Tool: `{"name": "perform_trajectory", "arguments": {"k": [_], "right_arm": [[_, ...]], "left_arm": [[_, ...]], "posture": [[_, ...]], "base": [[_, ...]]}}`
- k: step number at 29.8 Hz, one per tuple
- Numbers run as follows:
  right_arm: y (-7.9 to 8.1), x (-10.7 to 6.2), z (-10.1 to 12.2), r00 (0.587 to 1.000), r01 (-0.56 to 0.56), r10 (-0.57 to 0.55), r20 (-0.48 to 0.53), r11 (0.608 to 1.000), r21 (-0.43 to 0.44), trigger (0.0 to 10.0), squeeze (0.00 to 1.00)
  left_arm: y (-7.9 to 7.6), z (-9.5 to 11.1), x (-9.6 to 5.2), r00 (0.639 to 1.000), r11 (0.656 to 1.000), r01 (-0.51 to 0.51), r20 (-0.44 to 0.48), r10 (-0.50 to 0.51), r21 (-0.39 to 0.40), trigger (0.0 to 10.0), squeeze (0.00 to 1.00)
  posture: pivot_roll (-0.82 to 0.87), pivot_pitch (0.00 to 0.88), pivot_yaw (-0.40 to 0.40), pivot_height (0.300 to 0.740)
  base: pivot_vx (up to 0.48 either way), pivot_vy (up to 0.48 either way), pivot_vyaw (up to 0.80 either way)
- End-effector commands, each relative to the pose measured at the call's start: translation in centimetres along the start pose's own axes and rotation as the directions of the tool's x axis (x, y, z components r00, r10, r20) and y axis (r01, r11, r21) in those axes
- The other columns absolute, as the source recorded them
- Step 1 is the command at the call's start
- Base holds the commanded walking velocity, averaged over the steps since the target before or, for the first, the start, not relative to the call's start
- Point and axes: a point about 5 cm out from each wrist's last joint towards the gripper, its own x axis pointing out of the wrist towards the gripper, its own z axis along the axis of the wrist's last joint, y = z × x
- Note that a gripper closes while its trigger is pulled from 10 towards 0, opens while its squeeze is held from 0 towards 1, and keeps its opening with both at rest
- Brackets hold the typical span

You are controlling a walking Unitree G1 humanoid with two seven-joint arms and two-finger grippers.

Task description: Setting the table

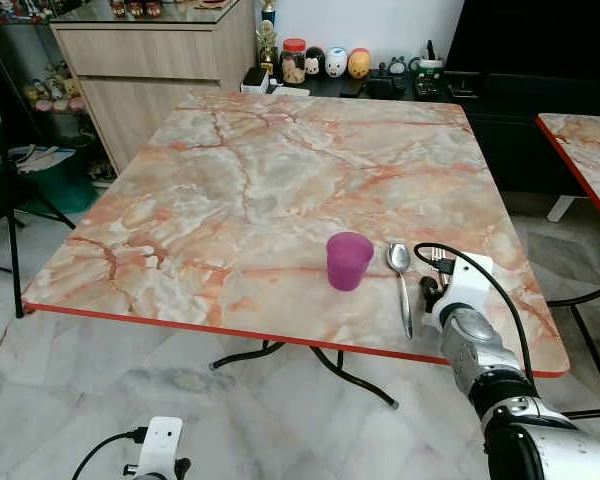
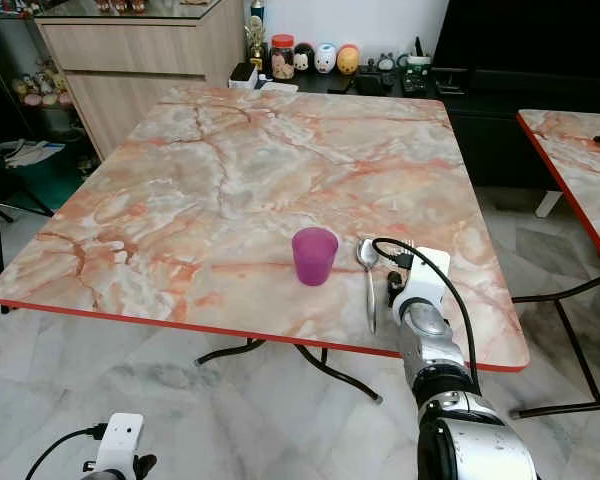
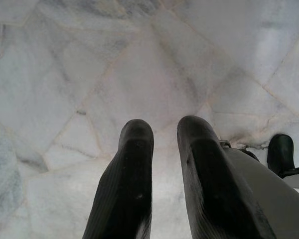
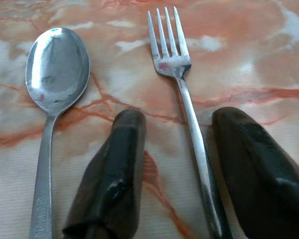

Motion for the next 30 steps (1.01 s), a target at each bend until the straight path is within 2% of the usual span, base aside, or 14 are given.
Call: {"name": "perform_trajectory", "arguments": {"k": [1,16,30], "right_arm": [[0.4,0.0,-0.3,1.000,-0.009,0.009,-0.017,1.000,0.002,0.0,0.00],[0.2,-0.1,-0.6,1.000,0.008,-0.009,-0.012,1.000,-0.015,0.0,0.00],[-1.8,-0.4,-0.9,0.989,0.147,-0.147,0.028,0.989,-0.018,0.0,0.00]], "left_arm": [[0.0,-0.5,-0.1,1.000,1.000,0.001,-0.014,-0.001,-0.004,10.0,0.00],[0.0,-0.5,-0.1,1.000,1.000,0.004,-0.013,-0.004,0.000,10.0,0.00],[0.0,-0.4,-0.1,1.000,1.000,0.004,-0.011,-0.004,-0.005,10.0,0.00]], "posture": [[0.01,0.000,0.007,0.740],[0.01,0.000,0.006,0.740],[0.01,0.000,0.004,0.740]], "base": [[0.000,0.000,0.00],[0.000,0.000,0.00],[0.000,0.000,0.00]]}}
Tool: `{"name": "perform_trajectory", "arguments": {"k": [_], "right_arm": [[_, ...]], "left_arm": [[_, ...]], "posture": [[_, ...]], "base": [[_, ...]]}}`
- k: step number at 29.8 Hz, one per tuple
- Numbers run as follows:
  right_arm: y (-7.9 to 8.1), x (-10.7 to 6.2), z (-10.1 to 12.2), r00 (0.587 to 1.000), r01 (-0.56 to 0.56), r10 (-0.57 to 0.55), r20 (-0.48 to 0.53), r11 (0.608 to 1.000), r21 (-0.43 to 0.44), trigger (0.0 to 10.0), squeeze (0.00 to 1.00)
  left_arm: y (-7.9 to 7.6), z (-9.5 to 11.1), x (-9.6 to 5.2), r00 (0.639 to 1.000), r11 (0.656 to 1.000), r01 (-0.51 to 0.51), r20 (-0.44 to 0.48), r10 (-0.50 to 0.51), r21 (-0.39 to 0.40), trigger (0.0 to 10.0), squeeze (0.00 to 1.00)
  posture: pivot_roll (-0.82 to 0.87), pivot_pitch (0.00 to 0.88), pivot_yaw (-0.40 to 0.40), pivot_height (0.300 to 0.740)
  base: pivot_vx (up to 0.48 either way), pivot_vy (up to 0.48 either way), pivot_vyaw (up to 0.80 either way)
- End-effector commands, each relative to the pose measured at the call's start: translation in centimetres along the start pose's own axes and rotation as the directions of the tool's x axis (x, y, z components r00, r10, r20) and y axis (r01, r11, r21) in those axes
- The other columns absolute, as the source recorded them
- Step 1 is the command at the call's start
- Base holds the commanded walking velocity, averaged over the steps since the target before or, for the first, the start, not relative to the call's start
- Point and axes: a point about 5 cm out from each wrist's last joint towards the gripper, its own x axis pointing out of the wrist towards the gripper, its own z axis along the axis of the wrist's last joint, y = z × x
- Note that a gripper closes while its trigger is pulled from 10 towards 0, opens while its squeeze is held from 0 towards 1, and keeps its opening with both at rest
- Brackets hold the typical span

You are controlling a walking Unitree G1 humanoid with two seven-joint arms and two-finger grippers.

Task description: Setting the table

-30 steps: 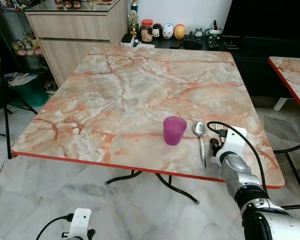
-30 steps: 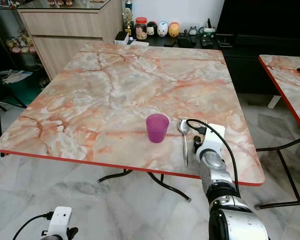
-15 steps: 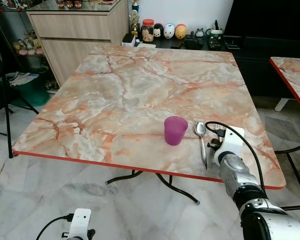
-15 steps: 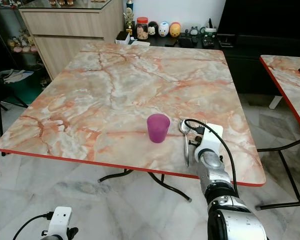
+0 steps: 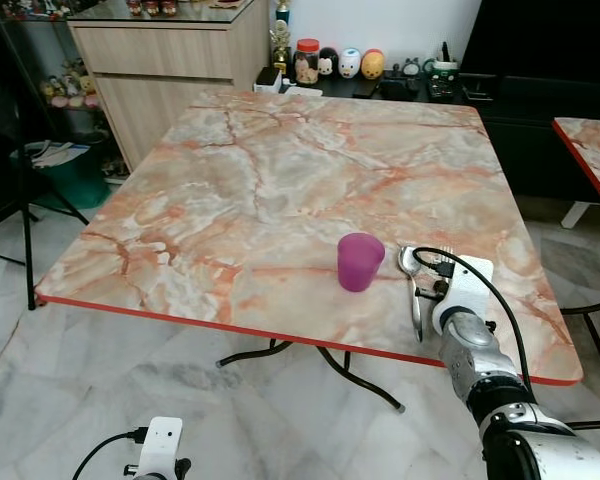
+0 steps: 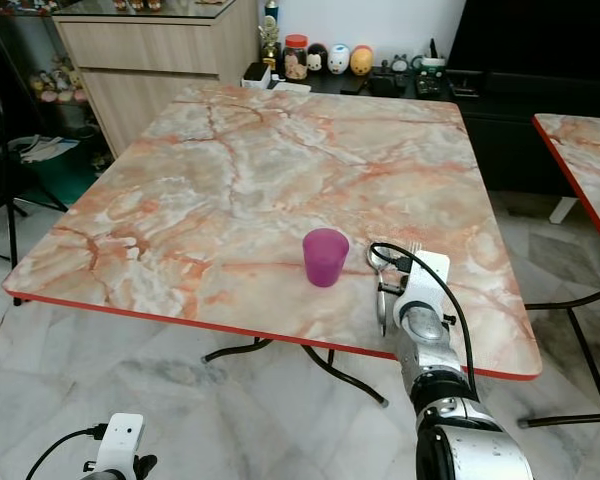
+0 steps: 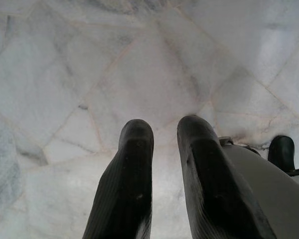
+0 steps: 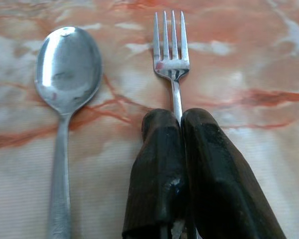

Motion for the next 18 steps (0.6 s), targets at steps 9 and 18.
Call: {"name": "perform_trajectory", "arguments": {"k": [9,18], "right_arm": [[-1.5,-0.4,1.1,0.987,0.096,-0.090,0.132,0.995,-0.042,10.0,0.00],[-1.4,-3.2,3.8,0.897,0.032,0.027,0.442,0.991,-0.127,10.0,0.00]], "left_arm": [[-0.1,-0.4,-0.1,1.000,1.000,0.000,-0.009,0.000,-0.011,10.0,0.00],[-0.1,-0.4,-0.1,1.000,1.000,-0.007,-0.001,0.007,-0.020,10.0,0.00]], "posture": [[0.01,0.000,0.001,0.740],[0.01,0.000,-0.009,0.740]], "base": [[0.000,0.000,0.00],[0.000,0.000,0.00]]}}
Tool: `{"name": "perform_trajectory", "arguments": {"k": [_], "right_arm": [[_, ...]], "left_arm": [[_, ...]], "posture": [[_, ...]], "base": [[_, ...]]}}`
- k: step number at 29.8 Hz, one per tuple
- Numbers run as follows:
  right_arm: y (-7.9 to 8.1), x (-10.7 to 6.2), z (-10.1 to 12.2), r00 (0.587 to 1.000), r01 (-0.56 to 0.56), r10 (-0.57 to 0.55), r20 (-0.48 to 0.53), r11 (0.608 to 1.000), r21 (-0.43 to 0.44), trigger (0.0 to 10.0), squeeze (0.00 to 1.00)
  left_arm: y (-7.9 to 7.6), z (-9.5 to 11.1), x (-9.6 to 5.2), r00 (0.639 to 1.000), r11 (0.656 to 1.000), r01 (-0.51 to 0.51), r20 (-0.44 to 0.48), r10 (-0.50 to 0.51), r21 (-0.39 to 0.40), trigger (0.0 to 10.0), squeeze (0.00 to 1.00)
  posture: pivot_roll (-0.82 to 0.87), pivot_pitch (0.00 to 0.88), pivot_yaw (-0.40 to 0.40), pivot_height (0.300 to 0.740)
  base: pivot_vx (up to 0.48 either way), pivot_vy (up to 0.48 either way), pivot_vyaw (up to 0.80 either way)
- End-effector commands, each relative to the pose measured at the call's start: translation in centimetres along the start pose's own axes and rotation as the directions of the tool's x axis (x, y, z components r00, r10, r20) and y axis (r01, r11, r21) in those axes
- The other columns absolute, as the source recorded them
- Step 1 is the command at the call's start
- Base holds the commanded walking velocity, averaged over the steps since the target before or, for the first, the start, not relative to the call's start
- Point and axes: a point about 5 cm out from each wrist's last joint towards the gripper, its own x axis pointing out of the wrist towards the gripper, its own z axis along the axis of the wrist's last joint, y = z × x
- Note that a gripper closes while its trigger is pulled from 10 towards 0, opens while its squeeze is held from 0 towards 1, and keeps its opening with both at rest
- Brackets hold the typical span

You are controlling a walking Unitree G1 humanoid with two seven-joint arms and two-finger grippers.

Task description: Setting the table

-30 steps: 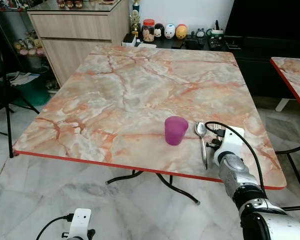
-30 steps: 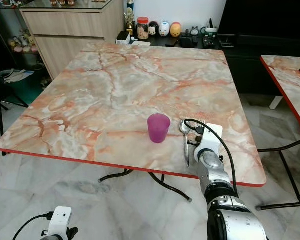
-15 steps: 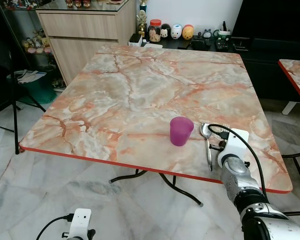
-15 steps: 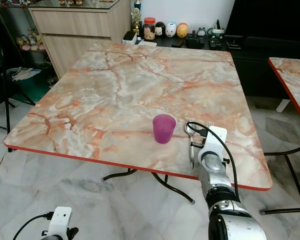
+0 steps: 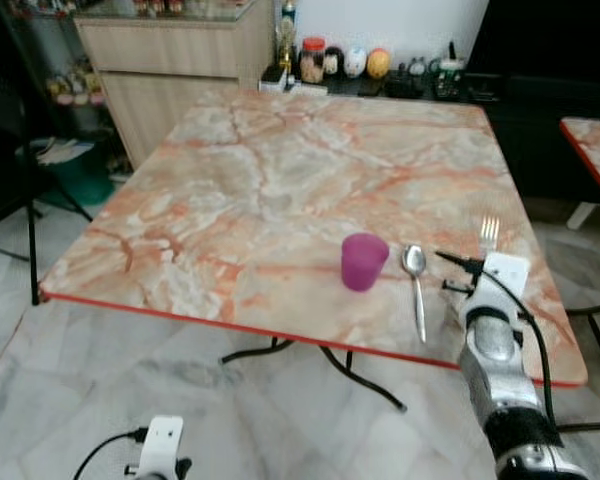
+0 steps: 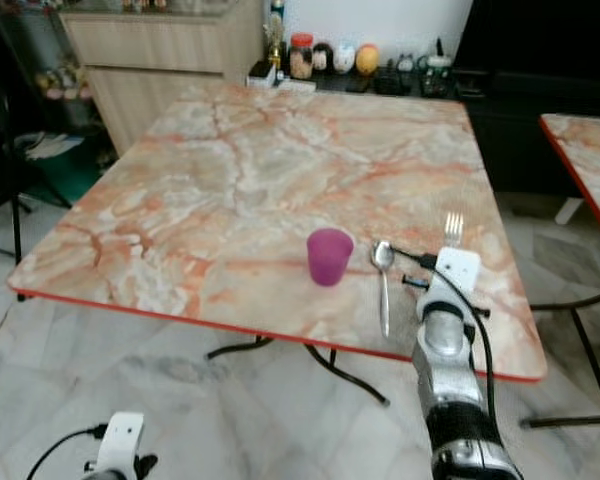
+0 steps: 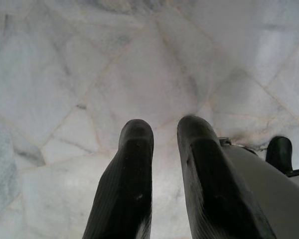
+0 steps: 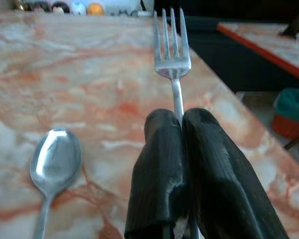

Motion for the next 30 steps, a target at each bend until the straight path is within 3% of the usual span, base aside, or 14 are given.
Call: {"name": "perform_trajectory", "arguments": {"k": [1,7,8,12,17,24,30], "right_arm": [[0.4,-0.8,1.6,0.990,-0.077,0.079,0.118,0.997,-0.021,10.0,0.00],[1.3,-3.0,3.3,0.941,-0.207,0.222,0.254,0.975,-0.085,10.0,0.00],[1.4,-4.1,4.1,0.920,-0.231,0.250,0.303,0.968,-0.097,10.0,0.00],[1.5,-4.8,4.9,0.907,-0.247,0.255,0.336,0.967,-0.067,10.0,0.00],[3.3,-6.1,6.9,0.852,-0.321,0.304,0.426,0.947,-0.033,10.0,0.00],[5.3,-6.3,7.1,0.840,-0.376,0.349,0.415,0.927,-0.020,10.0,0.00],[5.9,-5.8,8.0,0.837,-0.381,0.343,0.426,0.924,0.004,10.0,0.00]], "left_arm": [[0.1,-0.5,-0.1,1.000,1.000,-0.011,-0.013,0.010,-0.014,10.0,0.00],[0.1,-0.5,-0.1,1.000,1.000,-0.012,-0.012,0.012,-0.016,10.0,0.00],[0.1,-0.4,-0.1,1.000,1.000,-0.013,-0.010,0.013,-0.017,10.0,0.00],[0.1,-0.4,-0.1,1.000,1.000,-0.013,-0.008,0.013,-0.017,10.0,0.00],[0.1,-0.3,-0.1,1.000,1.000,-0.013,-0.002,0.013,-0.016,10.0,0.00],[0.2,-0.3,-0.1,1.000,1.000,-0.021,0.000,0.021,0.001,10.0,0.00],[0.2,-0.4,-0.1,1.000,1.000,-0.021,0.001,0.021,0.004,10.0,0.00]], "posture": [[0.01,0.000,-0.009,0.740],[0.01,0.000,-0.015,0.740],[0.00,0.000,-0.014,0.740],[0.00,0.000,-0.014,0.740],[0.00,0.000,-0.012,0.740],[0.02,0.000,-0.016,0.740],[0.01,0.000,-0.016,0.740]], "base": [[0.000,0.000,0.00],[0.000,0.000,0.00],[0.000,0.000,0.00],[0.000,0.000,0.00],[0.000,0.000,0.00],[0.000,0.000,0.00],[0.000,-0.266,0.00]]}}
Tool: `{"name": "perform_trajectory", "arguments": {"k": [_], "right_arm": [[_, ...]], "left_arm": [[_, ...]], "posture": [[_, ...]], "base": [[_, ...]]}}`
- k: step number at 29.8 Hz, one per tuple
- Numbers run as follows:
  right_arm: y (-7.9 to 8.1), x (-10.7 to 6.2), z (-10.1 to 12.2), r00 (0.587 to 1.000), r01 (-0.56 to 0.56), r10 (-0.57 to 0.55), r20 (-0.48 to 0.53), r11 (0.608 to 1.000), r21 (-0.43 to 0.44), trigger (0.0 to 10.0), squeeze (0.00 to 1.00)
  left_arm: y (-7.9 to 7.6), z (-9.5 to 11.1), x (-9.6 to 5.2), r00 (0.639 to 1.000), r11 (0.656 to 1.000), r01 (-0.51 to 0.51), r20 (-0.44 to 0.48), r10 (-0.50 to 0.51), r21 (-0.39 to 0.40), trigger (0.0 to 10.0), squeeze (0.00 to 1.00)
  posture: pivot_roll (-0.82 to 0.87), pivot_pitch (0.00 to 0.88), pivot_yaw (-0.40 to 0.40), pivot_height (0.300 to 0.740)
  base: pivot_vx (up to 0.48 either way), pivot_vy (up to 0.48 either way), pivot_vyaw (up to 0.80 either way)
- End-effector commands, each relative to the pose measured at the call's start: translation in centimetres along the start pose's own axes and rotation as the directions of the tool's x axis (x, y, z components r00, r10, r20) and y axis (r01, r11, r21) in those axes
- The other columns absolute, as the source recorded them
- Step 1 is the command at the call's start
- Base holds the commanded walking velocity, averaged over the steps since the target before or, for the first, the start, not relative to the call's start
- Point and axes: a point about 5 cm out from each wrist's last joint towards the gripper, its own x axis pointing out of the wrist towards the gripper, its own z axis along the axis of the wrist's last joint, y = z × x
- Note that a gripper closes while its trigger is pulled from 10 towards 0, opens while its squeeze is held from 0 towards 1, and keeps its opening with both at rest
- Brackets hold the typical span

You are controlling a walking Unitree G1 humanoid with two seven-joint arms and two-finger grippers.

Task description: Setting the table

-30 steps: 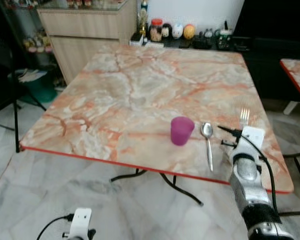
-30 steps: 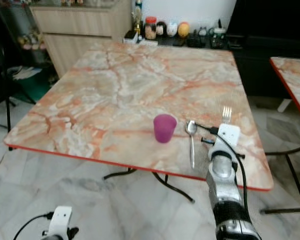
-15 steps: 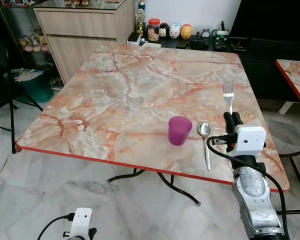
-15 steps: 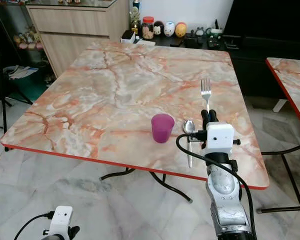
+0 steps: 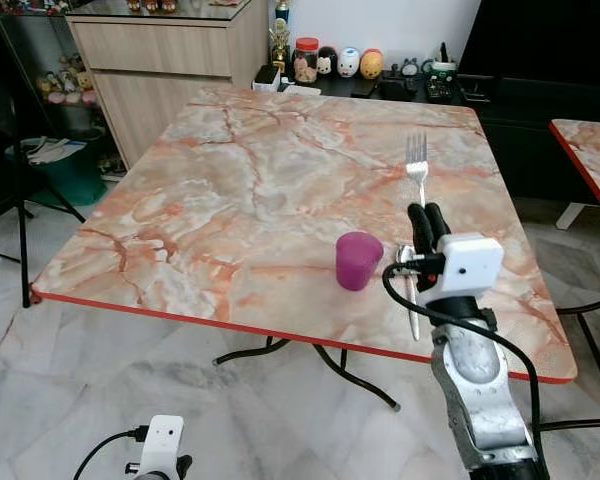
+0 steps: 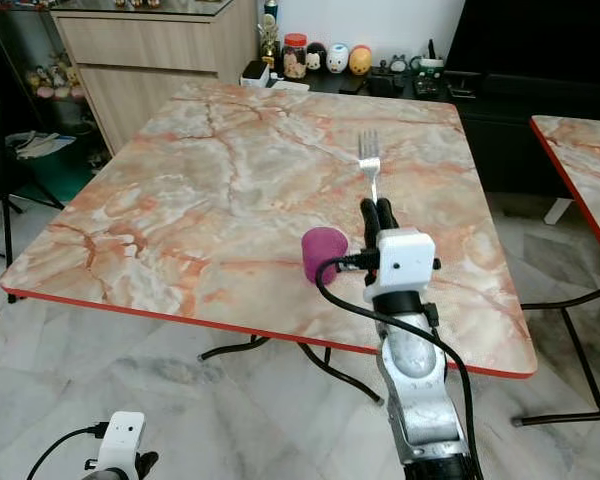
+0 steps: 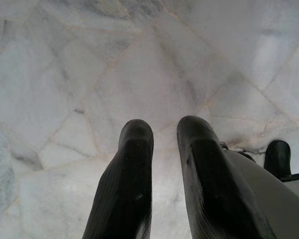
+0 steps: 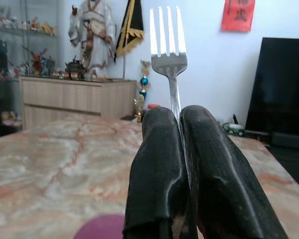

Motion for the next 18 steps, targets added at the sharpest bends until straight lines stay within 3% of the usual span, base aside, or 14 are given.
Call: {"name": "perform_trajectory", "arguments": {"k": [1,7,18], "right_arm": [[-0.1,0.2,0.1,1.000,0.012,-0.012,-0.005,1.000,0.014,10.0,0.00],[0.8,0.5,0.3,1.000,-0.011,0.011,0.000,1.000,0.029,10.0,0.00],[1.1,0.7,0.4,1.000,-0.001,0.001,-0.013,0.999,0.054,10.0,0.00]], "left_arm": [[0.0,-0.4,-0.1,1.000,1.000,-0.001,-0.009,0.001,0.001,10.0,0.00],[0.0,-0.4,-0.1,1.000,1.000,0.000,-0.007,0.000,0.001,10.0,0.00],[-0.1,-0.4,-0.1,1.000,1.000,0.002,-0.008,-0.002,0.002,10.0,0.00]], "posture": [[0.01,0.000,-0.016,0.740],[0.01,0.000,-0.017,0.740],[0.01,0.000,-0.017,0.740]], "base": [[0.000,-0.322,0.00],[0.000,-0.322,0.00],[0.000,-0.322,0.00]]}}
